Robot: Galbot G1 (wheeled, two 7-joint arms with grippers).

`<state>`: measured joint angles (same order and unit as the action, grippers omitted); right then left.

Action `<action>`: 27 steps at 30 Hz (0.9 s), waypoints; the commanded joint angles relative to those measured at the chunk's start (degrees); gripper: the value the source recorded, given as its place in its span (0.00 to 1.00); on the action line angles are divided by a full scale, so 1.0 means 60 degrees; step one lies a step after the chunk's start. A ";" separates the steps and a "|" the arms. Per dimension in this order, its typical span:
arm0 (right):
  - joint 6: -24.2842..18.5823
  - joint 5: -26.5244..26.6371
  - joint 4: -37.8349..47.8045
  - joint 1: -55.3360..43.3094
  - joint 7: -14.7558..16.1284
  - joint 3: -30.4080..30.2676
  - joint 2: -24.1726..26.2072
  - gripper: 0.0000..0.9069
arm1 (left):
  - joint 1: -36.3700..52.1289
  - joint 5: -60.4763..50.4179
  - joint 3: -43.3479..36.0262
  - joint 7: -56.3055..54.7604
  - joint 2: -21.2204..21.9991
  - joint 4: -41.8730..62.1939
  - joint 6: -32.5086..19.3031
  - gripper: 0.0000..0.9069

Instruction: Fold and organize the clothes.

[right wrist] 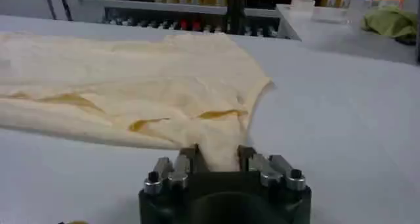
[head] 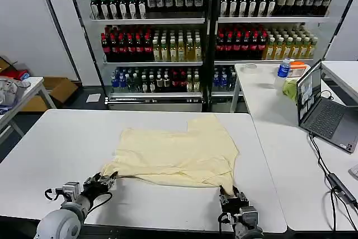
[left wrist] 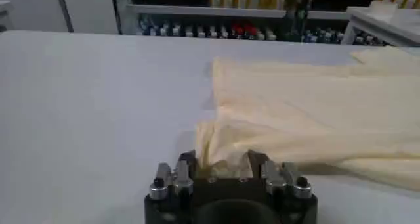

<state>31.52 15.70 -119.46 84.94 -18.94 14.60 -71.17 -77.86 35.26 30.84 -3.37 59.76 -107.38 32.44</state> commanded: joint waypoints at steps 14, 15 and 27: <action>-0.0020 0.0040 -0.0409 0.0203 0.0127 0.0156 0.0276 0.00 | -0.0218 0.0711 0.0221 0.0328 -0.0009 -0.0435 0.0102 0.01; -0.0020 0.0039 -0.0469 0.0249 0.0144 0.0168 0.0311 0.00 | -0.0338 0.0741 0.0244 0.0326 -0.0015 -0.0613 0.0103 0.01; 0.0041 0.0053 -0.1410 0.1075 0.0320 0.0696 0.0877 0.00 | -0.1490 0.0834 0.0625 0.0307 0.0101 -0.1915 0.0109 0.01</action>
<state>32.21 16.04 -126.60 90.53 -16.54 18.66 -66.17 -83.57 39.79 34.13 -1.71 60.37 -115.15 33.21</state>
